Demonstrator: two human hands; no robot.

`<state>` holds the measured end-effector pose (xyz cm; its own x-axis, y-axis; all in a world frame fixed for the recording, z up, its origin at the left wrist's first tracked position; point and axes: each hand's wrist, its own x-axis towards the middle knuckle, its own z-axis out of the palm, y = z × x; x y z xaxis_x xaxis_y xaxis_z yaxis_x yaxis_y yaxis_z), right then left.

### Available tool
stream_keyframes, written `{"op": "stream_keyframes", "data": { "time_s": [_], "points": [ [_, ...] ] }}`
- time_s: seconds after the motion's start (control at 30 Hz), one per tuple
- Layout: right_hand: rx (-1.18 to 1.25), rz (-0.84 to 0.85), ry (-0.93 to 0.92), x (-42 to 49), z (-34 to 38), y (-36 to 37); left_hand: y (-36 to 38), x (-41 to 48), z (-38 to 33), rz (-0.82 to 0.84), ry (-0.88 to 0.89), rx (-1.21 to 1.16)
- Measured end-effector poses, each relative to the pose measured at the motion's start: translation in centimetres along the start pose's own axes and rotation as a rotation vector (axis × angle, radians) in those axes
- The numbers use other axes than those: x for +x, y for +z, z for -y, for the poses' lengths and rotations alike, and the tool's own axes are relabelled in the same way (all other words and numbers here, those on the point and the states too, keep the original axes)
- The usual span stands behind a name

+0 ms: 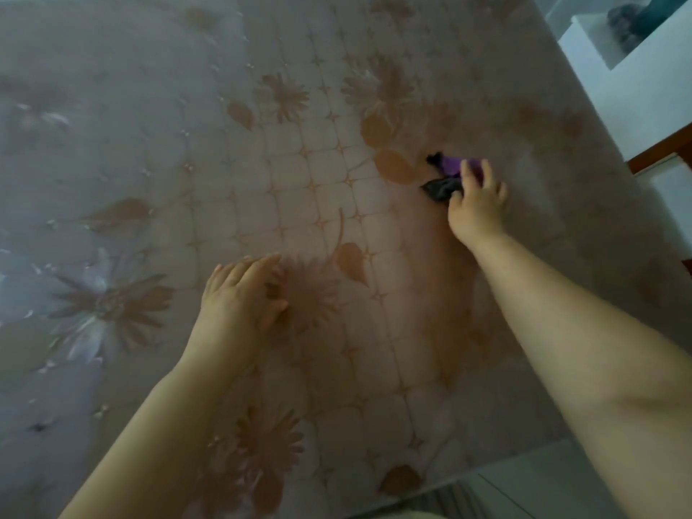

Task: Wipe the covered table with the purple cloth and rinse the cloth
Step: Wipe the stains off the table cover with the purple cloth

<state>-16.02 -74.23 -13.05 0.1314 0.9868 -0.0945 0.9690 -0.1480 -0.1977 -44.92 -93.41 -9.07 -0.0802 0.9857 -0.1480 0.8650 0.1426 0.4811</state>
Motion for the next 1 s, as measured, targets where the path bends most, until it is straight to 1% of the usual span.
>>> {"op": "stream_keyframes", "data": {
  "time_s": [0.07,0.1,0.13,0.23,0.3,0.37,0.43,0.5,0.53,0.57,0.63,0.67,0.73,0.8,0.87,0.9,0.97,1.0],
  "points": [
    [0.02,0.072,0.048,2.1,2.2,0.3,-0.5,-1.2,0.9,-0.006,-0.028,0.01],
    [0.029,0.097,0.02,2.5,4.1,0.6,-0.8,-1.8,1.3,-0.015,-0.045,0.017],
    [0.031,0.117,-0.049,2.4,6.4,1.1,-1.1,-2.3,1.7,-0.027,-0.065,0.021],
    [-0.003,0.198,-0.404,-1.6,14.5,2.5,-2.3,-3.6,2.7,-0.08,-0.144,0.018],
    [-0.015,0.278,-0.627,-7.0,18.9,3.7,-3.1,-4.3,3.4,-0.102,-0.196,0.022],
    [-0.007,0.342,-0.806,-13.6,21.6,4.7,-3.9,-5.2,4.3,-0.137,-0.233,0.024],
    [-0.015,0.41,-0.964,-19.5,22.1,5.2,-4.6,-6.2,5.2,-0.169,-0.283,0.012],
    [-0.044,0.481,-1.086,-23.2,20.1,5.4,-5.1,-7.3,6.2,-0.18,-0.324,0.025],
    [-0.046,0.478,-1.122,-24.0,18.5,5.5,-5.3,-7.9,6.6,-0.178,-0.338,0.03],
    [-0.044,0.432,-1.138,-24.2,16.6,5.6,-5.4,-8.5,6.9,-0.175,-0.352,0.029],
    [-0.082,0.278,-1.065,-22.6,12.7,5.5,-5.4,-9.7,7.5,-0.174,-0.375,0.014],
    [-0.106,0.226,-0.981,-20.8,10.9,5.2,-5.2,-10.3,7.8,-0.171,-0.382,0.003],
    [-0.093,0.169,-0.785,-15.8,7.9,4.2,-4.9,-11.4,8.3,-0.162,-0.386,-0.013],
    [-0.039,0.115,-0.524,-10.1,6.5,2.8,-4.6,-12.4,8.6,-0.152,-0.396,-0.022],
    [-0.01,0.095,-0.283,-5.3,7.6,1.9,-4.2,-13.3,8.6,-0.15,-0.411,-0.037],
    [0.003,0.081,-0.215,-3.7,9.2,1.8,-4.0,-13.6,8.5,-0.149,-0.416,-0.039],
    [0.006,0.09,-0.172,-1.9,13.9,2.2,-3.7,-14.1,8.7,-0.146,-0.416,-0.036],
    [0.004,0.118,-0.199,-1.4,16.9,2.6,-3.6,-14.3,8.9,-0.147,-0.404,-0.031]
  ]
}}
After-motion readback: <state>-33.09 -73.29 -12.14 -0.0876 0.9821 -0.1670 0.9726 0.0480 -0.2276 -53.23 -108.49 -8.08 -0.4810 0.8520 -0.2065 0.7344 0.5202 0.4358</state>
